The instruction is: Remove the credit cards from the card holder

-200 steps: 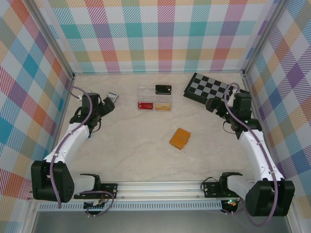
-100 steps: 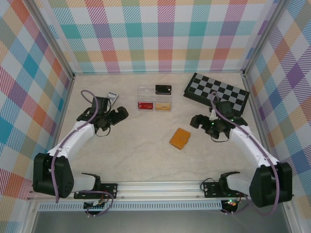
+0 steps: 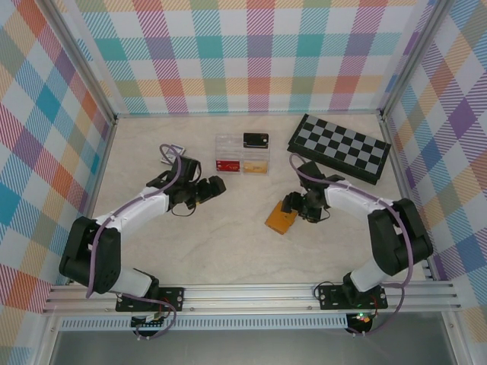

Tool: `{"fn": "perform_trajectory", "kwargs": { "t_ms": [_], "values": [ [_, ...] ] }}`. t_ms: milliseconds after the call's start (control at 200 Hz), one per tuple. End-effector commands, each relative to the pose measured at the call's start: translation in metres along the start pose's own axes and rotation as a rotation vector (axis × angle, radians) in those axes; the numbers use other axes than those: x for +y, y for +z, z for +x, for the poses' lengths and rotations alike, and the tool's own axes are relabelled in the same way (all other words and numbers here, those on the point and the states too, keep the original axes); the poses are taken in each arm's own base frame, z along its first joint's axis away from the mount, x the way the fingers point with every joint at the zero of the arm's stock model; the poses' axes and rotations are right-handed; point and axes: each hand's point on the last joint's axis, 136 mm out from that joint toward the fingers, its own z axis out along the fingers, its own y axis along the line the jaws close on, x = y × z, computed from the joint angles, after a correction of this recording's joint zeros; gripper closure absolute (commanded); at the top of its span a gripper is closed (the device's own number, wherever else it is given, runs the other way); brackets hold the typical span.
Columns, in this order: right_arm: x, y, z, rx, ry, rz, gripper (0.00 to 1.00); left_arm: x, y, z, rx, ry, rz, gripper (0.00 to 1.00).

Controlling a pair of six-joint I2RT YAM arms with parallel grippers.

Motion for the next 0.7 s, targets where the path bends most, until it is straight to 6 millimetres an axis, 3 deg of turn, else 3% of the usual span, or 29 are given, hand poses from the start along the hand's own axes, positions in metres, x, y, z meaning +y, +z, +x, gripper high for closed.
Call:
{"fn": "perform_trajectory", "kwargs": {
  "t_ms": [0,235,410,525,700],
  "values": [
    [0.018,0.004,-0.009,-0.013,-0.027,-0.004,0.31,-0.017,0.008,0.009,0.033,-0.002,0.067,0.18],
    [0.055,0.023,-0.002,0.075,-0.142,-0.01,0.41,-0.03,0.023,0.036,0.119,-0.053,0.137,0.21],
    [0.091,0.033,0.009,0.126,-0.25,-0.063,0.45,-0.026,0.031,0.058,0.182,-0.08,0.137,0.28],
    [0.105,0.023,0.009,0.109,-0.254,-0.124,0.44,-0.026,0.034,0.072,0.215,-0.109,0.154,0.31],
    [0.092,-0.005,0.003,0.009,-0.239,-0.083,0.4,-0.031,0.04,0.094,0.268,-0.13,0.176,0.32]
  ]
}}
